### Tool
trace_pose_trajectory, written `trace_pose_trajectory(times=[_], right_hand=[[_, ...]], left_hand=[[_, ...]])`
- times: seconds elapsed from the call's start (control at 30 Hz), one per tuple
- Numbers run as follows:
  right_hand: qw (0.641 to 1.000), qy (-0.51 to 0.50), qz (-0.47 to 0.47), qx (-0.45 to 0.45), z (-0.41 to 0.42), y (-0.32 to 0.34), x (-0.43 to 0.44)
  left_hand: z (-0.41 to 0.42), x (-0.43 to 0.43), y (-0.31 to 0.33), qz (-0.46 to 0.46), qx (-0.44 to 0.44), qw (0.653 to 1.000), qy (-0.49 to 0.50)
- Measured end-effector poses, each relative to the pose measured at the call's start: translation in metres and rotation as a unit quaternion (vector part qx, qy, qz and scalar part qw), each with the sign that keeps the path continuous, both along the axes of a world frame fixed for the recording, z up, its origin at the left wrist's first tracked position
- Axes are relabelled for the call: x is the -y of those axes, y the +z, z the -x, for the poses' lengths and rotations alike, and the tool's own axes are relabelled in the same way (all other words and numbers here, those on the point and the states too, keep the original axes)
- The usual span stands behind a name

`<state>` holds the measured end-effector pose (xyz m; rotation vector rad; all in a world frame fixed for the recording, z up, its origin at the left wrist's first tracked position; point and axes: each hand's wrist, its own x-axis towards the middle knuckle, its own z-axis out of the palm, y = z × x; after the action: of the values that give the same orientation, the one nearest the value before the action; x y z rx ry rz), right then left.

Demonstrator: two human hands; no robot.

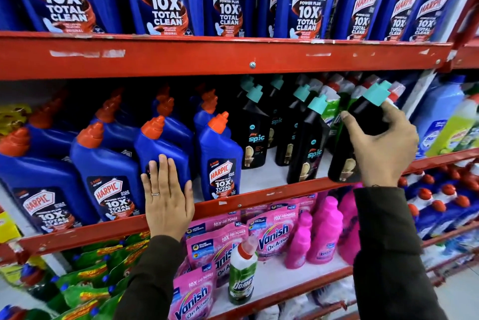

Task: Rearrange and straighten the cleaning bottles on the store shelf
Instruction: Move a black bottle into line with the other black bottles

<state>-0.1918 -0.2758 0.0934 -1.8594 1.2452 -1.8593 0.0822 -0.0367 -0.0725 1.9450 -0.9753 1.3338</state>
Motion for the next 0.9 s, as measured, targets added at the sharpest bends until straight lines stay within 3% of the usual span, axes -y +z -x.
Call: trace_pose_trajectory(times=[0.37, 0.9], right_hand=[[0.979, 0.203, -0.033, 0.000, -0.055, 0.007, -0.077], [0.968, 0.213, -0.033, -0.128, -0.101, -0.016, -0.081]], left_hand=[[-0.001, 0.000, -0.001, 0.000, -0.005, 1.000, -0.005], [0.000, -0.001, -0.001, -0.005, -0.005, 1.000, -0.005]])
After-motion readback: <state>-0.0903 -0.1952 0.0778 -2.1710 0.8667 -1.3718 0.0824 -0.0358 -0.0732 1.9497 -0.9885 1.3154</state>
